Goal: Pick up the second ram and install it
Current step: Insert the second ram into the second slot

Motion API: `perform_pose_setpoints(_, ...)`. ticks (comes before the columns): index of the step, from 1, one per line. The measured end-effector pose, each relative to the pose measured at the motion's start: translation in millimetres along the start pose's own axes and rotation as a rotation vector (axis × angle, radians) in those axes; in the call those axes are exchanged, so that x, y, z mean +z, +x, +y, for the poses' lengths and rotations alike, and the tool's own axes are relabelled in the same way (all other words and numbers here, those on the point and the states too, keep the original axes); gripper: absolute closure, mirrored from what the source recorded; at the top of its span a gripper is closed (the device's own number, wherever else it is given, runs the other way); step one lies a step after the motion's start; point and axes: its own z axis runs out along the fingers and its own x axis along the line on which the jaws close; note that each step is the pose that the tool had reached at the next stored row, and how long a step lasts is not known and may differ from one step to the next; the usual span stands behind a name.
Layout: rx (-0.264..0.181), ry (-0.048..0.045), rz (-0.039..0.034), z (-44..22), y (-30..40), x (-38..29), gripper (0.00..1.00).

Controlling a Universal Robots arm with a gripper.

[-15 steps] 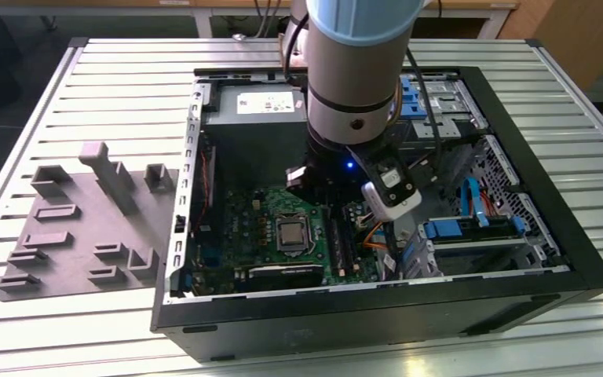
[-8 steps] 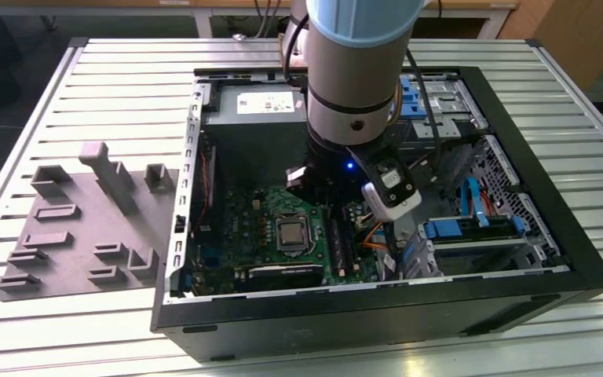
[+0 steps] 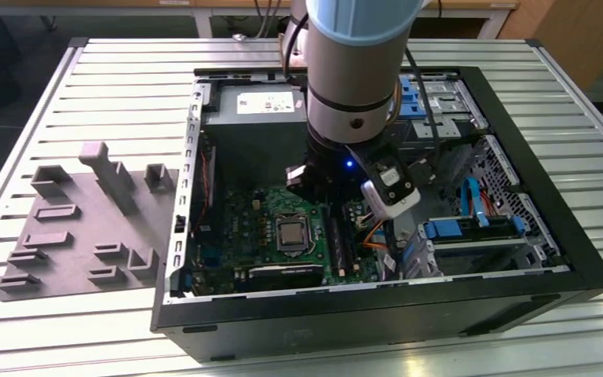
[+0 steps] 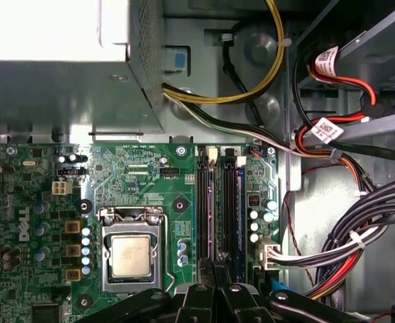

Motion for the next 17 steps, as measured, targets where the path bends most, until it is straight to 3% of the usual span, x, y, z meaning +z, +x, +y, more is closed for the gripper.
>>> perform_pose_setpoints(17, 0.000, 0.0001, 0.0000, 2.9, 0.2, 2.8, 0.89)
